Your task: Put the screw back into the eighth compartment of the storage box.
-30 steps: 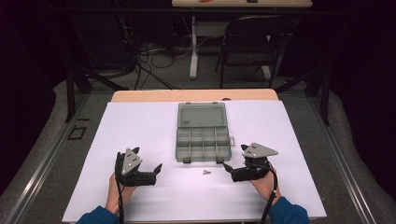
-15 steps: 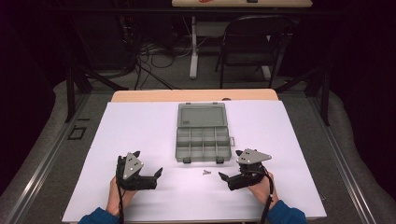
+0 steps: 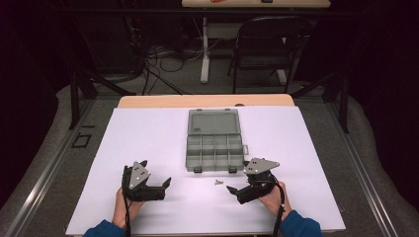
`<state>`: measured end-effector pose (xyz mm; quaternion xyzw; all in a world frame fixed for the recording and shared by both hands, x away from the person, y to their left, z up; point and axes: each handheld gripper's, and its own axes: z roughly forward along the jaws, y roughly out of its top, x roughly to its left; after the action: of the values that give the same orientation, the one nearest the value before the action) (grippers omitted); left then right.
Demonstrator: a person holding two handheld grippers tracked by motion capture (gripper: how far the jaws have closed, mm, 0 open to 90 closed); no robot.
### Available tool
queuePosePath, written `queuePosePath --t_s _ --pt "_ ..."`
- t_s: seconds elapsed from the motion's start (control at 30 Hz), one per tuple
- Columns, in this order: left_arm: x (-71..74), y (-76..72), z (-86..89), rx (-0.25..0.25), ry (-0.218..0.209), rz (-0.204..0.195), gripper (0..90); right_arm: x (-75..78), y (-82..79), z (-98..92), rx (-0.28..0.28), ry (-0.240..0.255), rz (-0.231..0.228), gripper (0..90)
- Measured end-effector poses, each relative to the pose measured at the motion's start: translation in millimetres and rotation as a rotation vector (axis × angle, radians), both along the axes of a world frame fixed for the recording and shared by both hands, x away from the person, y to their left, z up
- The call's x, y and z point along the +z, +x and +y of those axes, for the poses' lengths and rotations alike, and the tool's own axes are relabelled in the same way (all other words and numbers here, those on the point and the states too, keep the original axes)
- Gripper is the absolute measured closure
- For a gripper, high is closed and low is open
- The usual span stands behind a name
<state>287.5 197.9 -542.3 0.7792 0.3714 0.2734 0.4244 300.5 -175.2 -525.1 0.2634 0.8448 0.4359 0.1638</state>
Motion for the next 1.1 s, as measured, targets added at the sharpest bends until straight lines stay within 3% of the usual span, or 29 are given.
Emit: queuePosePath --t_s 0.43,0.63,0.97,1.1 --pt "-0.3 1.6 -1.4 -0.013 0.011 0.002 0.0 2.2 -0.6 23.8 0.155 -0.039 0.034 0.0" --pt "-0.8 2.2 -1.4 -0.013 0.012 0.001 0.0 1.5 2.8 32.4 0.191 -0.06 0.052 1.1" --pt "-1.5 2.8 -2.3 -0.014 0.015 0.008 0.0 2.7 18.3 37.0 0.165 -0.078 0.085 38.4" --pt "-1.9 3.0 -2.5 -0.014 0.015 0.01 0.0 1.9 24.5 40.7 0.155 -0.122 0.125 50.4"
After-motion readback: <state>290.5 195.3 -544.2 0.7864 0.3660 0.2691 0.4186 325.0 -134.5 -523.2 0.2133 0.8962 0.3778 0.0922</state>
